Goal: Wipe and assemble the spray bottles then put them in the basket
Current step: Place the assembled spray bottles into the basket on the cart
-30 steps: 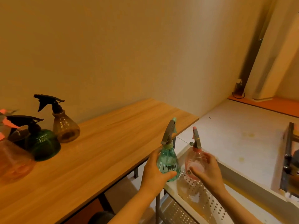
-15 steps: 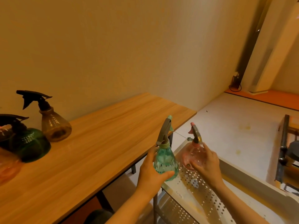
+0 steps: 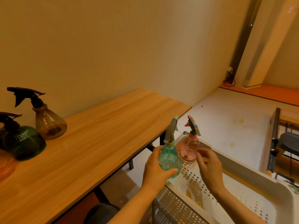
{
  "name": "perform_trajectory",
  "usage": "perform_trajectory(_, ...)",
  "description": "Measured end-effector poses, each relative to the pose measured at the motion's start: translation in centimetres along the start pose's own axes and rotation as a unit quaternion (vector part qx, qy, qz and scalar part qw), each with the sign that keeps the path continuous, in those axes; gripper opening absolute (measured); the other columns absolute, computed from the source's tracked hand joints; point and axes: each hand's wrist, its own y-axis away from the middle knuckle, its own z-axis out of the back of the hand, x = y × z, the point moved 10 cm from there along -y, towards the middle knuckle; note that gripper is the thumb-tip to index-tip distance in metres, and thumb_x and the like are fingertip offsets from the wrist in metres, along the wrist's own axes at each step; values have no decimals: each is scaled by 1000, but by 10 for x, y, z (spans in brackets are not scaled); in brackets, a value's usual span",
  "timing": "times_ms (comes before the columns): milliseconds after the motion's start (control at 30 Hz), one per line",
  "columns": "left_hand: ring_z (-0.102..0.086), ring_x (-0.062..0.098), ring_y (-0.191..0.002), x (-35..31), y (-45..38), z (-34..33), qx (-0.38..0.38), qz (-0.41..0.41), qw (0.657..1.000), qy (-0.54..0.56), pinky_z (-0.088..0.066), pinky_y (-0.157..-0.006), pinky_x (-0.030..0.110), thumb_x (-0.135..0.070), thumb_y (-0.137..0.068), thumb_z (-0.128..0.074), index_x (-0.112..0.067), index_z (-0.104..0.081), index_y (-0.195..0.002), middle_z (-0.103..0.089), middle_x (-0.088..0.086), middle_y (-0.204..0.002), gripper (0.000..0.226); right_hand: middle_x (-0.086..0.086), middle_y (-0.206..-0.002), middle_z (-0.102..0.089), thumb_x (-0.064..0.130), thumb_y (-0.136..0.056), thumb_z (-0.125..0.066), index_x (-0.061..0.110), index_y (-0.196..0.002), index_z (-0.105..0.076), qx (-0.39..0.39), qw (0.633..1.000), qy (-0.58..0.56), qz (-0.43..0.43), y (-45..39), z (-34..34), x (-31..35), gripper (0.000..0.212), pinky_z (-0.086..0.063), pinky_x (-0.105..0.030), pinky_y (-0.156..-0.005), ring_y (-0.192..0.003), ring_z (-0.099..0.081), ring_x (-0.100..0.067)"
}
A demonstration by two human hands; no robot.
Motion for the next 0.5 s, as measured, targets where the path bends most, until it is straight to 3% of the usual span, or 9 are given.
perform_trajectory(100,-47,-12,-109,-2,-2,-8,10,-3,1000,-5,-43,-78,4,-22,-66,-84,-53,-39,-115,-52,-20,-121,74,11,-111,-64,38,-90,-55,33,-112,-62,111,992,-60,-19,16,-13,12,24,-55,-29,-80,-100,-62,-7)
perform_trajectory(200,-51,-2,-111,-4,-1,-18,25,-2,1000,0,-47,-82,10,-23,-68,-83,-53,-38,-118,-53,-19,-122,74,12,-118,-64,38,-87,-57,33,-123,-59,184,970,-145,-60,29,-27,21,36,-57,-35,-83,-106,-63,-8)
perform_trajectory(333,-52,5,-117,-6,1,-29,63,-4,998,0,-51,-88,18,-20,-75,-78,-46,-37,-127,-53,-15,-126,71,13,-112,-68,36,-81,-64,37,-117,-62,198,966,-155,-61,32,-25,25,36,-58,-33,-79,-104,-64,-7)
perform_trajectory(500,-49,4,-117,-3,0,-41,137,12,990,-11,-46,-76,7,-17,-86,-67,-37,-35,-137,-50,-12,-130,63,9,-109,-70,30,-80,-65,31,-111,-66,203,961,-165,-85,33,-25,9,31,-58,-33,-77,-103,-66,-13)
